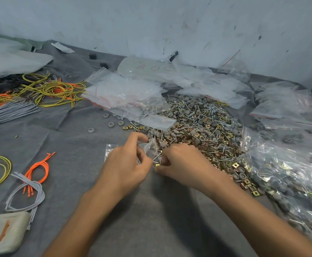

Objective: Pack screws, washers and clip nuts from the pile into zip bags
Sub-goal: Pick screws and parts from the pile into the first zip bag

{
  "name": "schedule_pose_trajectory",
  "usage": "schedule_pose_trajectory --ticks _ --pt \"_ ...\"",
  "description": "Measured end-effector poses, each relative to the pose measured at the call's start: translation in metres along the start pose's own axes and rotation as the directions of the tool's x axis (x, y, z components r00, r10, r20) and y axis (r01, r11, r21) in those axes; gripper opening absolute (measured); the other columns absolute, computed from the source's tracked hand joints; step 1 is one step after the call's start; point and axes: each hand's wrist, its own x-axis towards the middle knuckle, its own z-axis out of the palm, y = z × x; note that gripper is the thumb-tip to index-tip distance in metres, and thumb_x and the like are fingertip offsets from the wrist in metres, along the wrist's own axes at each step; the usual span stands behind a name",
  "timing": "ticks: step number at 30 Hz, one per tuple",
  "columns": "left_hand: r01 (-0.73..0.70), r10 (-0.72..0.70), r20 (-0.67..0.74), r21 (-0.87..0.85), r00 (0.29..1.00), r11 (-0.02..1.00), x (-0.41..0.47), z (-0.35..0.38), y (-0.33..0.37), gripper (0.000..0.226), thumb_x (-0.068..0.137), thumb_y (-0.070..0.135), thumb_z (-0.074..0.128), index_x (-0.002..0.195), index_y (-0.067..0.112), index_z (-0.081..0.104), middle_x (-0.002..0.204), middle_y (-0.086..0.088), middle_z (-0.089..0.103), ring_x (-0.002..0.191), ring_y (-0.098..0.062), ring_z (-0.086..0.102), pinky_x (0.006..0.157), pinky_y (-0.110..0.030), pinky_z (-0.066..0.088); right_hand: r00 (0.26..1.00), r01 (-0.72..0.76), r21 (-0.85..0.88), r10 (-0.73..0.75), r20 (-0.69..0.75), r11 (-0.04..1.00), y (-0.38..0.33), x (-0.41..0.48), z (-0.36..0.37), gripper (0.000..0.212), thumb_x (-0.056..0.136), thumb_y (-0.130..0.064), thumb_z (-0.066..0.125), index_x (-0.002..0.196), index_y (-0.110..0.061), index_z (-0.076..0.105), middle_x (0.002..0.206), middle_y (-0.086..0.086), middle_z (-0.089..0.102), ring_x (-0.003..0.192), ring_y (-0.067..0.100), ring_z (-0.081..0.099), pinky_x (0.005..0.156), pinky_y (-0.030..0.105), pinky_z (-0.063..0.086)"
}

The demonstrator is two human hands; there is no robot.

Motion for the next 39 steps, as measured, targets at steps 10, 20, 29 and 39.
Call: schedule_pose_trajectory --ticks 10,20,29,39 --pt "-0.006 0.006 0.009 0.001 1.000 1.000 -0.001 0.000 0.001 0.035 0.075 0.034 0.053 0.105 0.047 0.039 0.078 0.028 0.063 0.064 0.000 0.059 0.056 -0.021 0.037 0.996 0.081 -0.167 -0.074 0.046 0.983 0.004 -0.001 0.000 0.010 0.088 -0.019 0.052 0.091 -0.012 0.059 0.097 0.010 0.063 0.092 0.038 0.064 0.072 0.040 0.051" --pt "-0.011 0.011 0.016 0.005 1.000 1.000 -0.002 -0.002 0.002 0.034 0.076 0.036 0.052 0.106 0.046 0.040 0.077 0.029 0.063 0.064 0.003 0.058 0.056 -0.021 0.038 0.992 0.108 -0.287 -0.087 0.086 0.952 0.007 -0.004 0.000 0.024 0.090 -0.024 0.051 0.106 -0.007 0.058 0.107 0.012 0.060 0.101 0.035 0.061 0.075 0.041 0.050" --pt "-0.015 0.015 0.023 0.007 1.000 1.000 -0.003 -0.001 0.004 0.038 0.077 0.033 0.055 0.108 0.047 0.038 0.078 0.026 0.064 0.064 -0.001 0.059 0.058 -0.027 0.042 0.998 -0.007 0.265 -0.010 0.062 0.964 -0.003 -0.001 -0.041 0.015 0.085 -0.031 0.060 0.077 -0.024 0.050 0.070 -0.006 0.060 0.067 0.011 0.053 0.061 0.033 0.041" --pt "-0.004 0.004 0.005 -0.004 1.000 1.000 -0.002 -0.004 0.003 0.041 0.078 0.025 0.059 0.110 0.042 0.040 0.078 0.021 0.064 0.062 -0.007 0.058 0.062 -0.036 0.048 0.981 0.057 0.122 -0.078 0.175 0.991 -0.019 0.027 -0.045 0.012 0.090 -0.016 0.062 0.094 -0.017 0.073 0.093 0.002 0.073 0.090 0.022 0.066 0.079 0.035 0.053"
